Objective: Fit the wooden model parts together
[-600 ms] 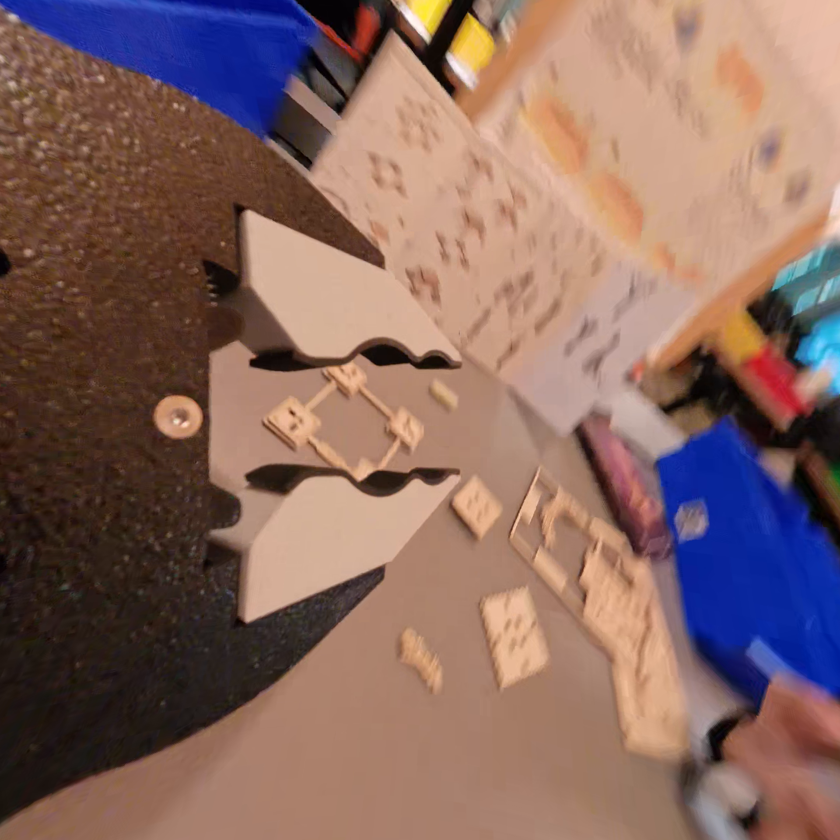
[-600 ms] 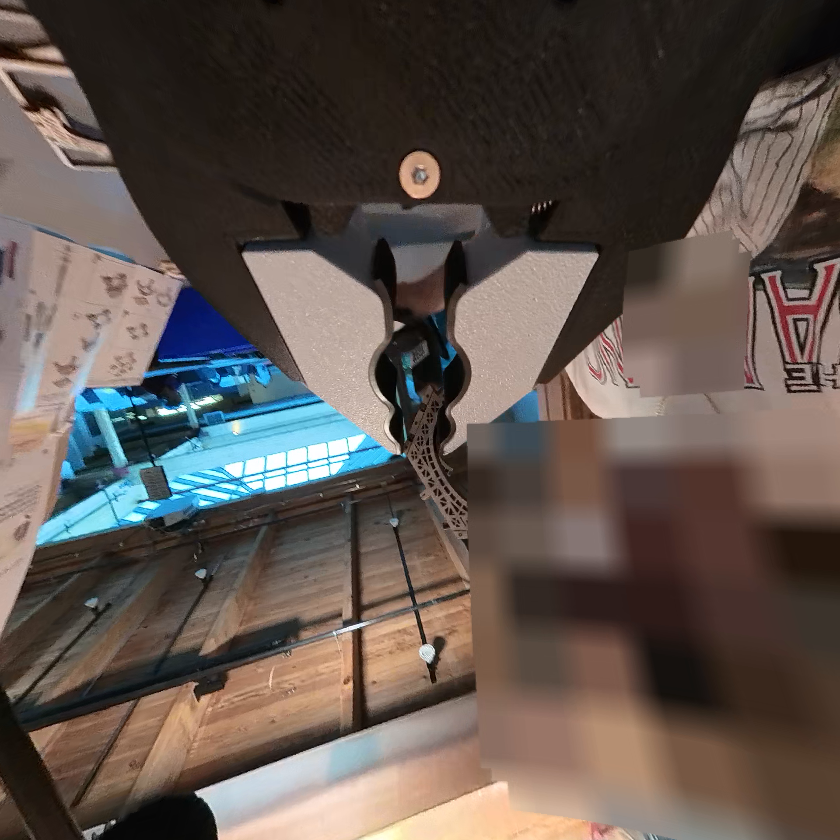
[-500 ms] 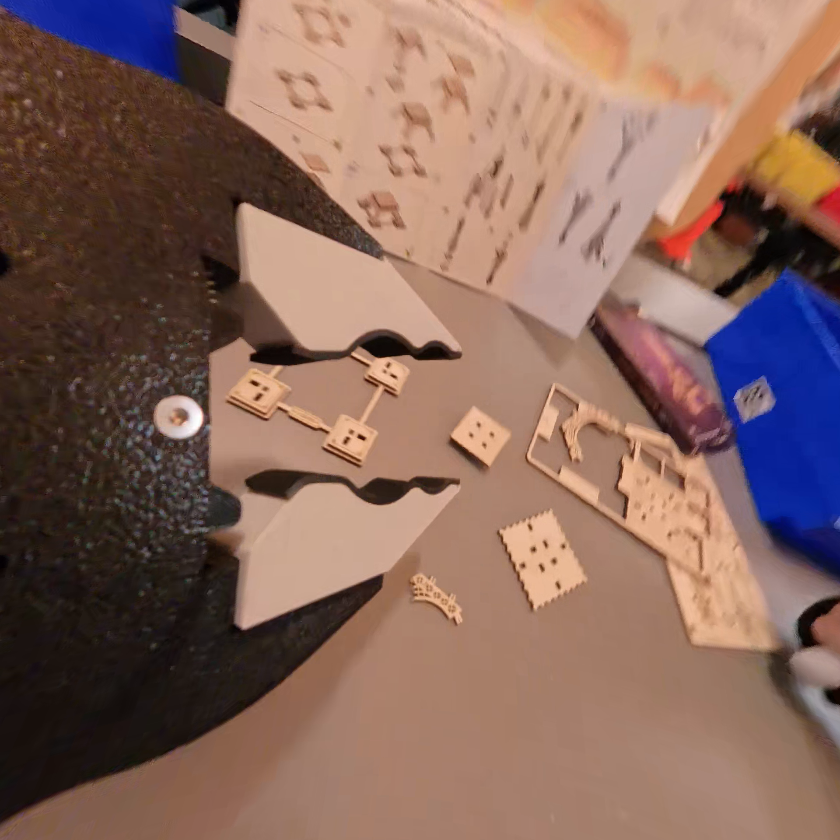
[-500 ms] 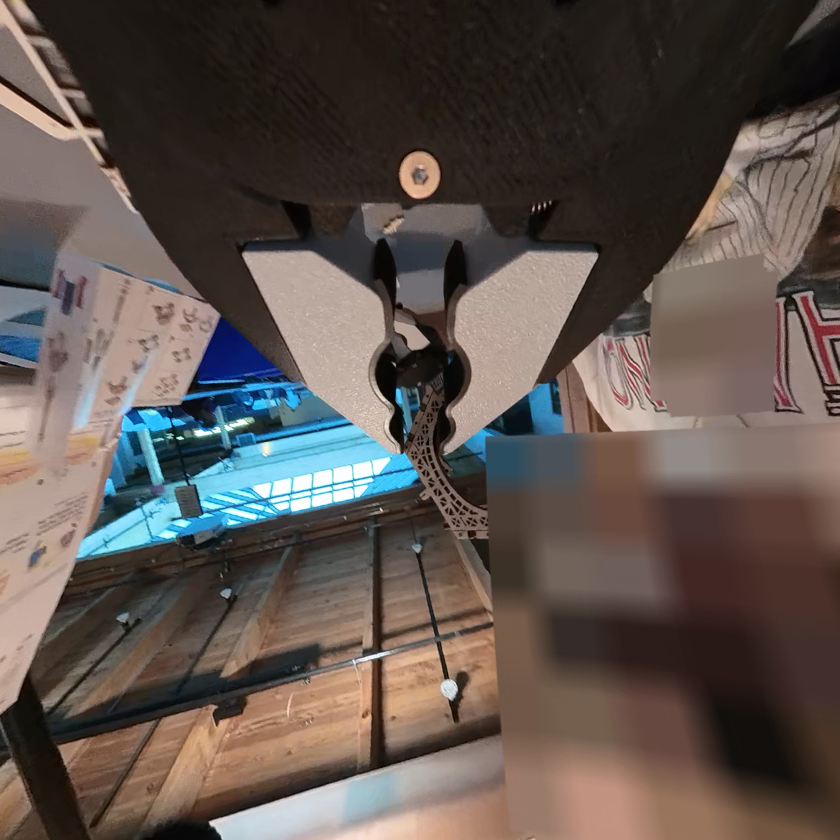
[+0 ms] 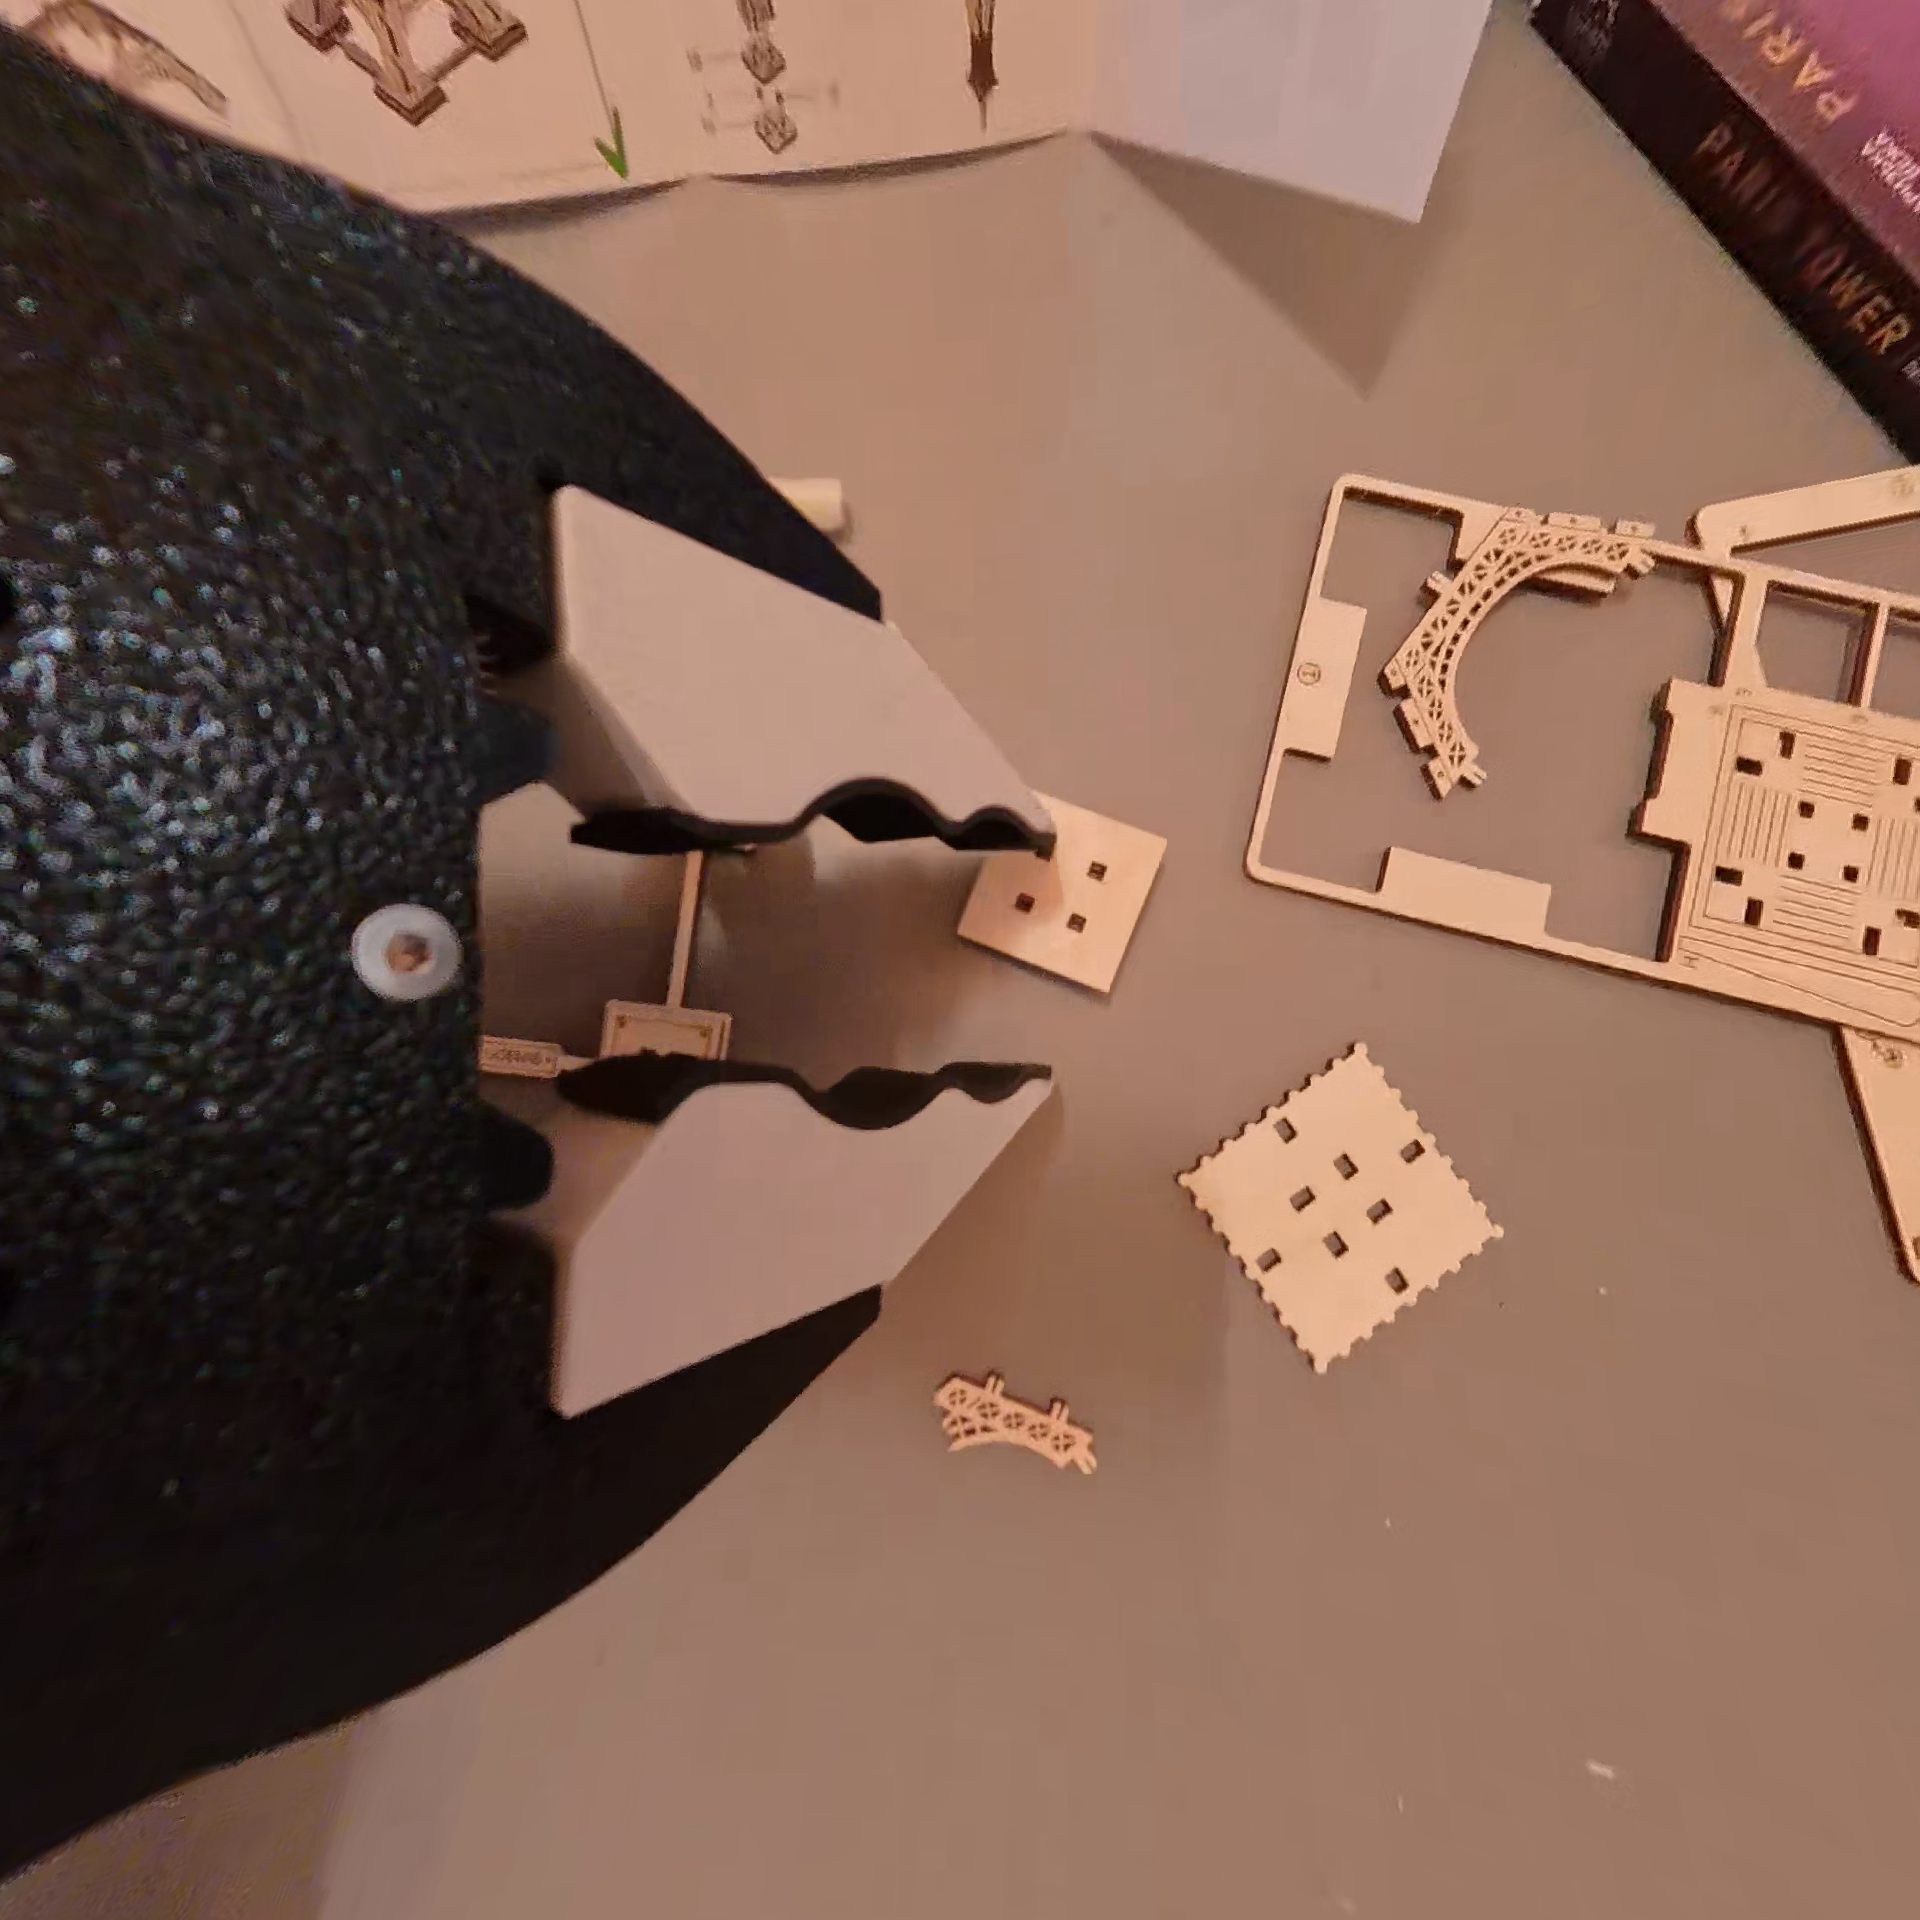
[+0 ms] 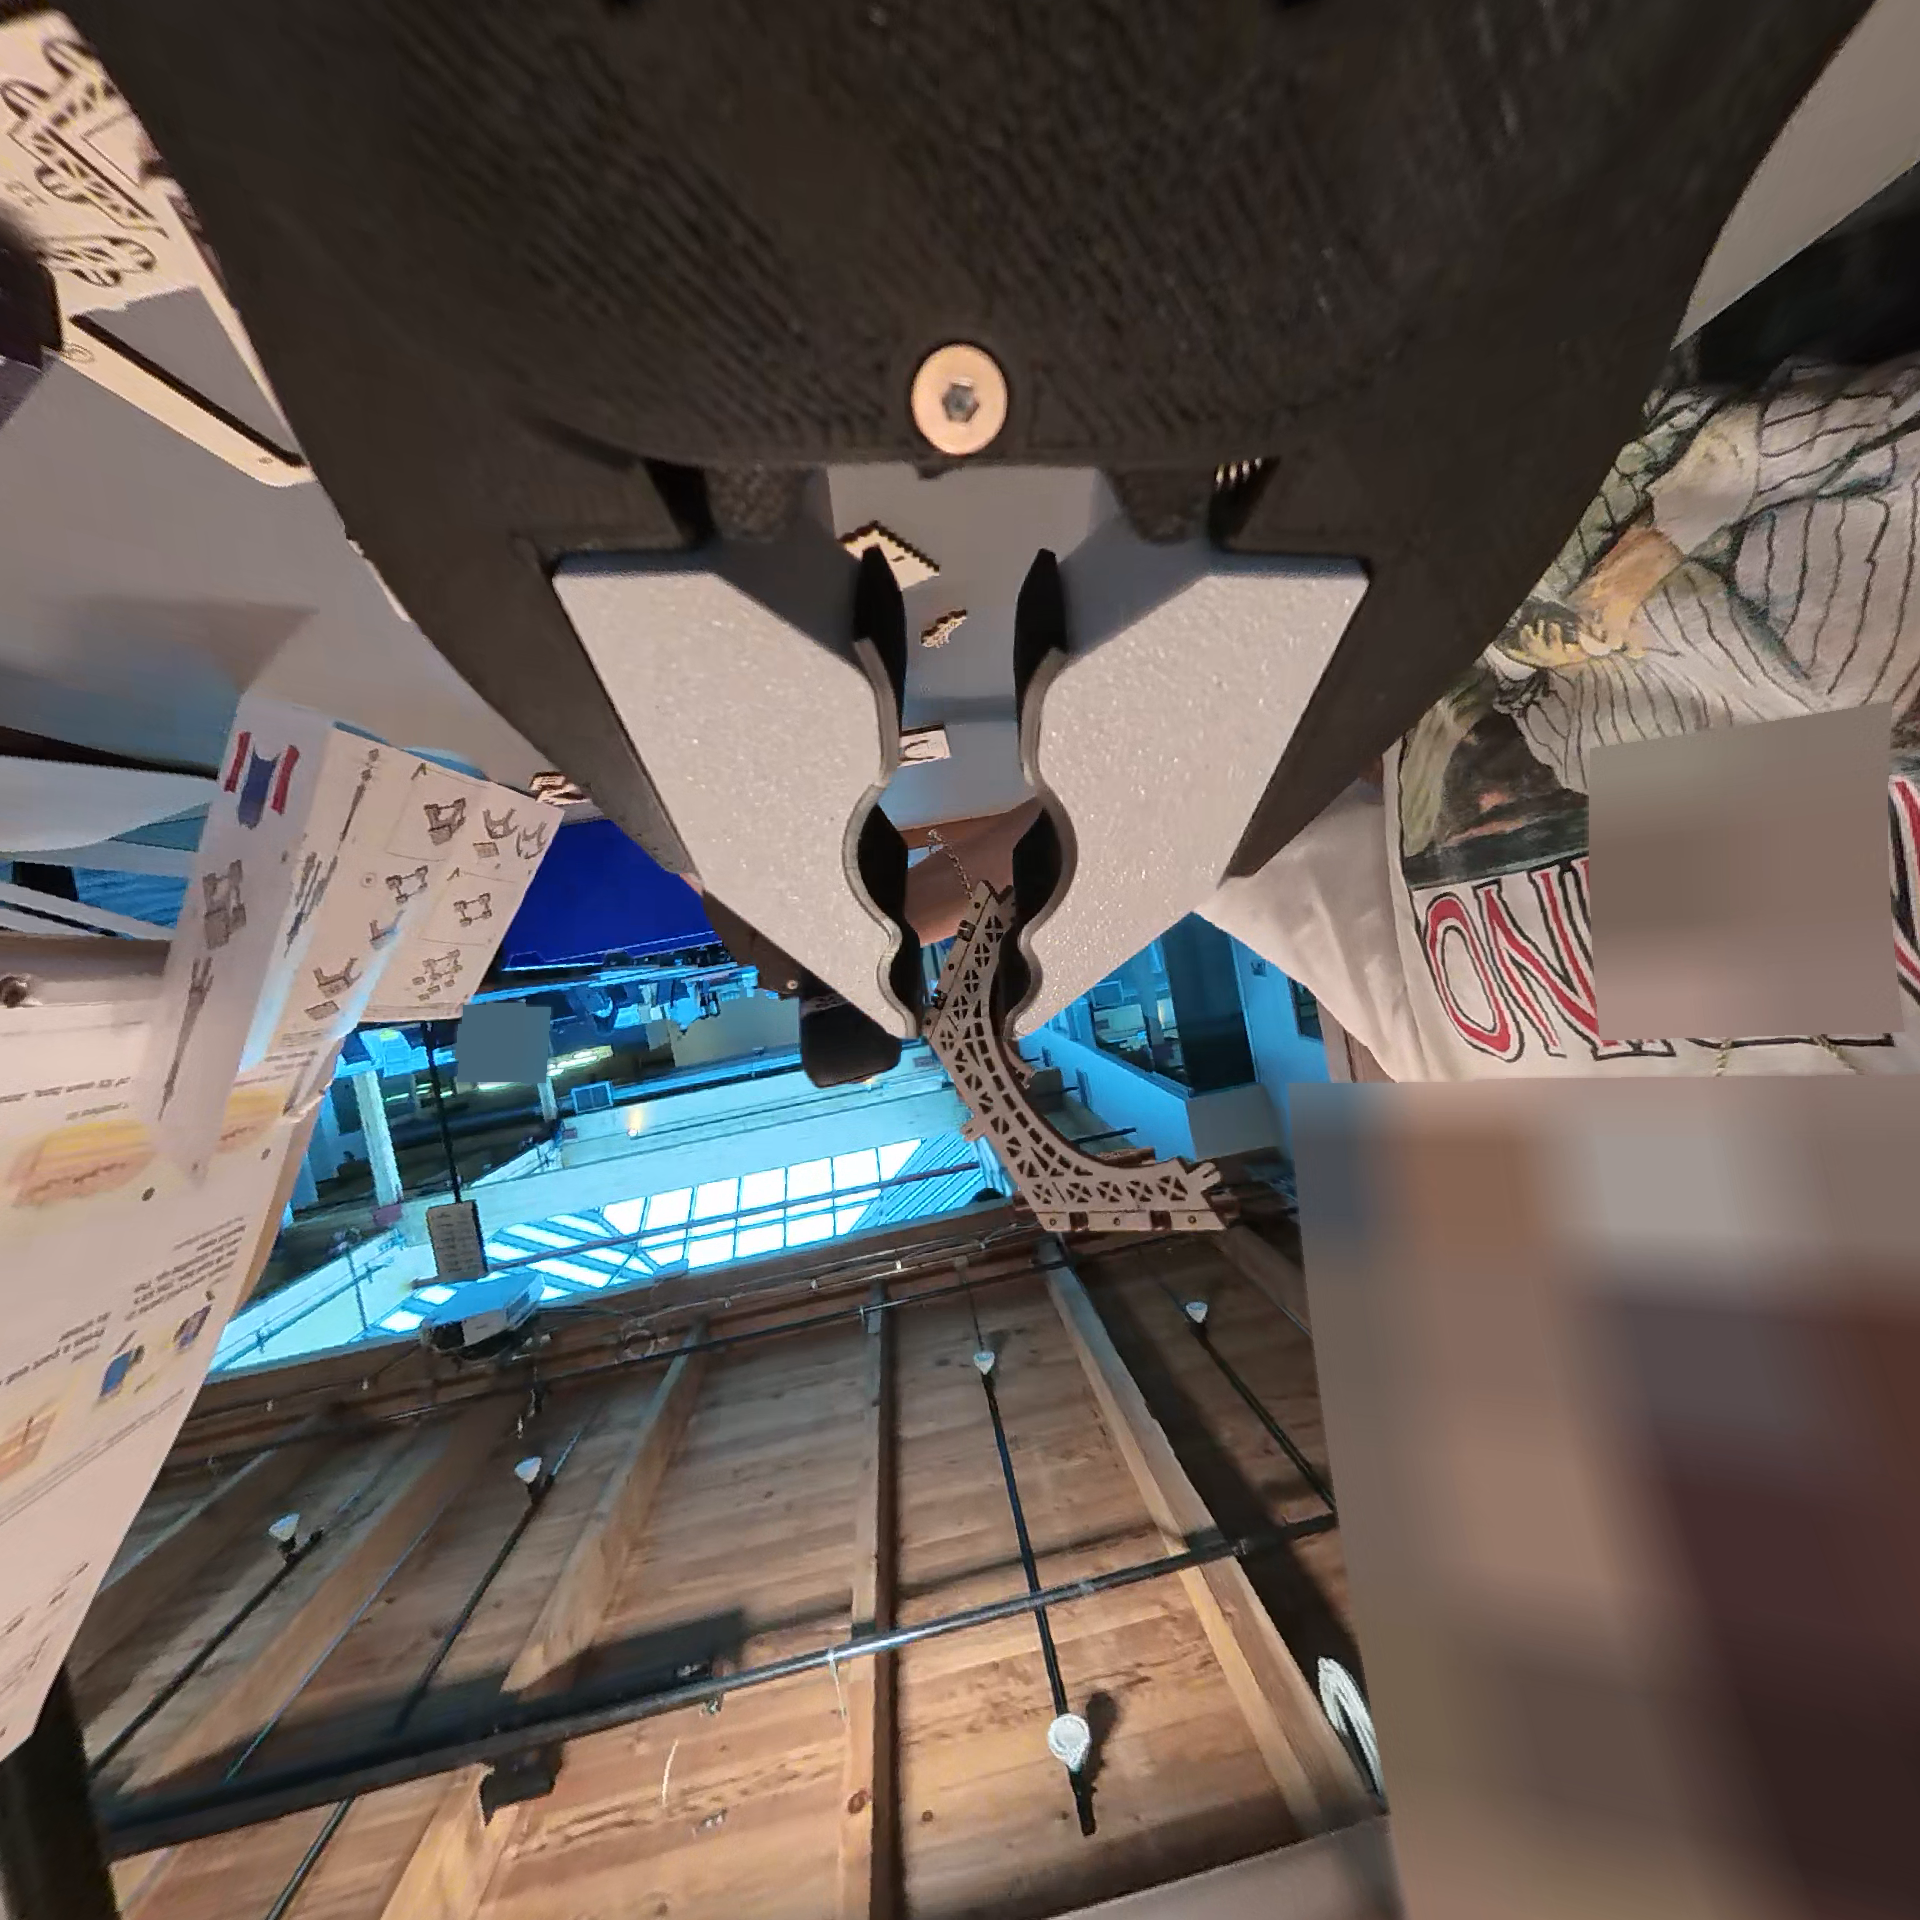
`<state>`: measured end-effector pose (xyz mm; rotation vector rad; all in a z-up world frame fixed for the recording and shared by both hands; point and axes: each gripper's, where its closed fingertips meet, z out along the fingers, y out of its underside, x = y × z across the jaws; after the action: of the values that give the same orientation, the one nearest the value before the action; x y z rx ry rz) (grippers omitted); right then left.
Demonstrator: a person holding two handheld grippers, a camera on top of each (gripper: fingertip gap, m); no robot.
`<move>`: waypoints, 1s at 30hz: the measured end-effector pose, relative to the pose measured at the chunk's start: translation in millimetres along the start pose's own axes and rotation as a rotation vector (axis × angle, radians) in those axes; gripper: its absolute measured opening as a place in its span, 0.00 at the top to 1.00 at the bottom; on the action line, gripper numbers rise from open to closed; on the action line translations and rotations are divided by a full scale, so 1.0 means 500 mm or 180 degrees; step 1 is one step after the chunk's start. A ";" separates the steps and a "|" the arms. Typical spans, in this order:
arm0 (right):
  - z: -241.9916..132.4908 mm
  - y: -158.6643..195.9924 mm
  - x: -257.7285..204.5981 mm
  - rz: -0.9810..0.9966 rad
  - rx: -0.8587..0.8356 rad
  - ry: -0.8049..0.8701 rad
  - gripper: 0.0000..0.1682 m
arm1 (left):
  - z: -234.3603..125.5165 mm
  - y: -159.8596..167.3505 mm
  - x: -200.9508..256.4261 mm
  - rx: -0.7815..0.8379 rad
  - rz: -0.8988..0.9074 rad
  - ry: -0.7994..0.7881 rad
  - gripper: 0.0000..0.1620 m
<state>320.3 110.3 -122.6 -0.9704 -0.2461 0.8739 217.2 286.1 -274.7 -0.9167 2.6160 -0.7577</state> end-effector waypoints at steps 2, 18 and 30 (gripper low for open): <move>0.002 0.002 0.000 0.0011 -0.0021 -0.0011 0.94 | 0.007 0.001 -0.014 -0.0024 0.0072 -0.0168 0.78; 0.000 -0.001 0.005 0.0051 0.0031 -0.0008 0.94 | -0.090 -0.127 -0.030 0.1855 -0.0881 0.0280 0.80; -0.001 -0.002 0.006 0.0035 0.0054 0.0026 0.94 | -0.271 -0.191 -0.076 0.4050 -0.2269 0.1187 0.81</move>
<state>323.4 111.9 -122.6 -0.9602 -0.2262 0.8805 239.1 299.6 -106.7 -1.2277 1.3085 -2.4739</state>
